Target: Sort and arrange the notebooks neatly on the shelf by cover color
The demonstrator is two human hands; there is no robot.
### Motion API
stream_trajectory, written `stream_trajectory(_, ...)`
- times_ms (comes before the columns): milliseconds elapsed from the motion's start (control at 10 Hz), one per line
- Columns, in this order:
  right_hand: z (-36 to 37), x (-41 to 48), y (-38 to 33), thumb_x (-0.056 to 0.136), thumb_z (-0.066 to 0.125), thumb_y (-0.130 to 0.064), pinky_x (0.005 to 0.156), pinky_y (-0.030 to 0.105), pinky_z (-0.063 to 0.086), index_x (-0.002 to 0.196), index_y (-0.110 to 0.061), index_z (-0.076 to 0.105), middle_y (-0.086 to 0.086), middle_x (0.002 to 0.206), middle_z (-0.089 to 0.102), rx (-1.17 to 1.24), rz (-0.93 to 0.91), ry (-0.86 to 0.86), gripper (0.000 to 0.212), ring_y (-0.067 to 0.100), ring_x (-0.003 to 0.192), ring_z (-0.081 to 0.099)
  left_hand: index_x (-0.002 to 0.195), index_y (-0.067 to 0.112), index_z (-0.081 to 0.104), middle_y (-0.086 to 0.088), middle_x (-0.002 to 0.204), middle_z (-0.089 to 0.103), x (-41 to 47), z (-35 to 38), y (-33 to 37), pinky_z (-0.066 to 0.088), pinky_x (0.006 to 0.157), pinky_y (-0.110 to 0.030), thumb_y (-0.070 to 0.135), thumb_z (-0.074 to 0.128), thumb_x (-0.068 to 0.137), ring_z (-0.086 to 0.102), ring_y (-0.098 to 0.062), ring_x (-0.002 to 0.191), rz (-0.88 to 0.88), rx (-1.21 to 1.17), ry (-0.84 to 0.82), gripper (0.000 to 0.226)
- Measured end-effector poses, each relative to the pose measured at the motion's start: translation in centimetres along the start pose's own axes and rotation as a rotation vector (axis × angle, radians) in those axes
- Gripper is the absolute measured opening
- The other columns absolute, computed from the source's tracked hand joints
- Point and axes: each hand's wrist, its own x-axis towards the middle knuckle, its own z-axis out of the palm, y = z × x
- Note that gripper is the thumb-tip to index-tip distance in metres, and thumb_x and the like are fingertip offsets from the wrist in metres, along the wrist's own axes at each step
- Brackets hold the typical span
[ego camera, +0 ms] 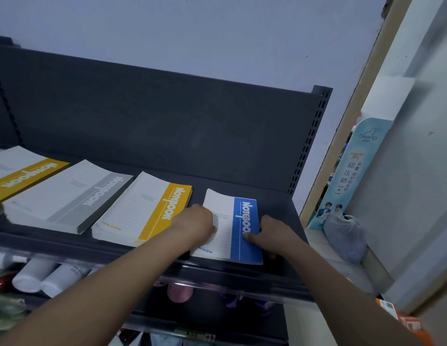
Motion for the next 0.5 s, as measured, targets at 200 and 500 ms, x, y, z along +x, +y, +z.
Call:
stream_trajectory(200,-0.4,0.2,0.2,0.083,0.065,-0.051,0.063,0.028,0.052,0.088,-0.021,0.043,-0.002,0.094,0.059,-0.014,0.002,0.017,0.038,0.015,0.067,0.061,0.13,0.005,0.053,-0.011,0.128,0.047,-0.1,-0.2,0.5,0.05,0.092,-0.035,0.029,0.048,0.098,0.055,-0.028,0.113,0.002,0.088,0.042,0.04)
stream_trajectory(500,0.5,0.1,-1.5,0.088,0.059,-0.038,0.068,0.029,0.043,0.102,-0.014,0.046,-0.003,0.091,0.055,0.003,-0.188,0.248,0.03,0.018,0.082,0.055,0.106,0.006,0.063,-0.011,0.114,0.058,-1.1,-1.3,-2.2,0.045,0.079,-0.034,0.027,0.045,0.099,0.054,-0.028,0.108,0.036,0.026,0.216,0.029)
